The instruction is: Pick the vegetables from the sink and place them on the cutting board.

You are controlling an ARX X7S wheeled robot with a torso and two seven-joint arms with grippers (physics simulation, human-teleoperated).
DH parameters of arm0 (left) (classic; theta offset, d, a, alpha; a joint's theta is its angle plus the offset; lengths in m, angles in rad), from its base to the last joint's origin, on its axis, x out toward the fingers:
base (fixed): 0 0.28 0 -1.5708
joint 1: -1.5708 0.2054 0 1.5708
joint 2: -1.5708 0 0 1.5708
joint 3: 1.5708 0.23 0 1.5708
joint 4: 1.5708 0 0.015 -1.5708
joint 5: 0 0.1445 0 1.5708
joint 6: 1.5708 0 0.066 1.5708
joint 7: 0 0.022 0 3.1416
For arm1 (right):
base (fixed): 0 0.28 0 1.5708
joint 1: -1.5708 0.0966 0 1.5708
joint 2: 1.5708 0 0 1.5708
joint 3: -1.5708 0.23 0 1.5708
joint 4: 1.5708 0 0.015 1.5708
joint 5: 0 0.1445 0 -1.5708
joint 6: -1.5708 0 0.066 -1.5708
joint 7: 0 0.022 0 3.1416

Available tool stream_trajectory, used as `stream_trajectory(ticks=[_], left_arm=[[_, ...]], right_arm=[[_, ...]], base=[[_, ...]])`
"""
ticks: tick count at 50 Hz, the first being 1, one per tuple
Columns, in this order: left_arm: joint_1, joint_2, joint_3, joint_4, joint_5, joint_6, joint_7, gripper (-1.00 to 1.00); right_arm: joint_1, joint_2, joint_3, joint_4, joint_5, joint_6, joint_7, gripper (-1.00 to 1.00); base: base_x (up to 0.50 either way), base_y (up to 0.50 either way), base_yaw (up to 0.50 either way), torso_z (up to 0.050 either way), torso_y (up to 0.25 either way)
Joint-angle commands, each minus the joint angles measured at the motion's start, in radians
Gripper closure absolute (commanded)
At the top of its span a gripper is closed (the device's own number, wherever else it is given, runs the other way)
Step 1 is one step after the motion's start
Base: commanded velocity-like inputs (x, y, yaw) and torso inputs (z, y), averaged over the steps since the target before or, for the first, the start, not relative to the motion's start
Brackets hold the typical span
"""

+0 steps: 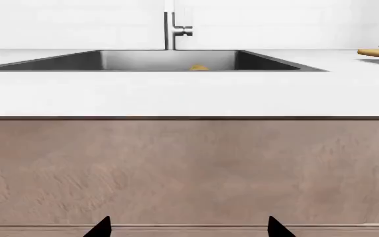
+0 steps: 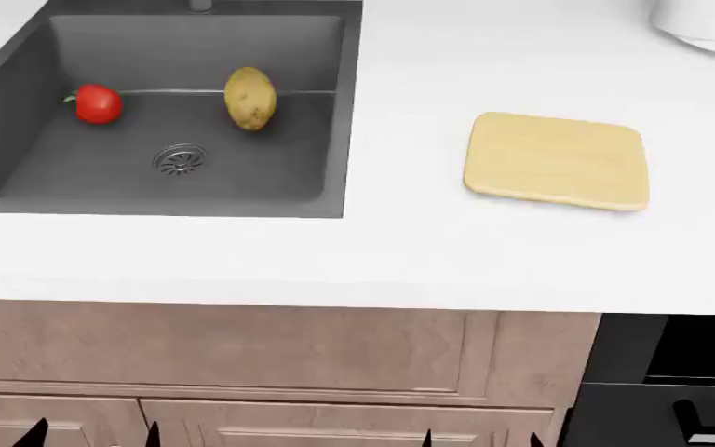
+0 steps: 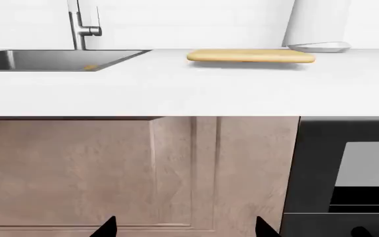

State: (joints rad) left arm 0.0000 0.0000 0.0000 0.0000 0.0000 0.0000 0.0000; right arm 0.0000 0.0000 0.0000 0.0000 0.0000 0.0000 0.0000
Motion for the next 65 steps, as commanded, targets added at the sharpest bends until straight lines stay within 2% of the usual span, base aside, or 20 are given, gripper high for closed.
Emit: stream_trajectory(ticks=[1,29,60,65], left_arm=[[0.017,-0.024,0.019,0.012,-0.007,0.012,-0.011,-1.00],[0.024,-0.082,0.082,0.012,-0.043,0.013,-0.070,-1.00],[0.009,-0.112,0.127,0.000,-0.070,0.008,-0.111,-1.00],[0.013,-0.122,0.136,0.002,-0.059,-0.001,-0.122,-1.00]], right_arm=[[-0.004,0.015,-0.021,0.001,0.004,-0.015,0.029,-1.00],[-0.003,0.077,-0.100,-0.002,0.030,-0.047,0.101,-1.00],[0.007,0.112,-0.138,0.001,0.041,-0.036,0.156,-1.00],[0.006,0.114,-0.139,0.005,0.047,-0.041,0.167,-1.00]], base=[[0.00,0.00,0.00,0.000,0.000],[0.00,0.00,0.00,0.000,0.000],[0.00,0.50,0.00,0.000,0.000],[0.00,0.02,0.00,0.000,0.000]])
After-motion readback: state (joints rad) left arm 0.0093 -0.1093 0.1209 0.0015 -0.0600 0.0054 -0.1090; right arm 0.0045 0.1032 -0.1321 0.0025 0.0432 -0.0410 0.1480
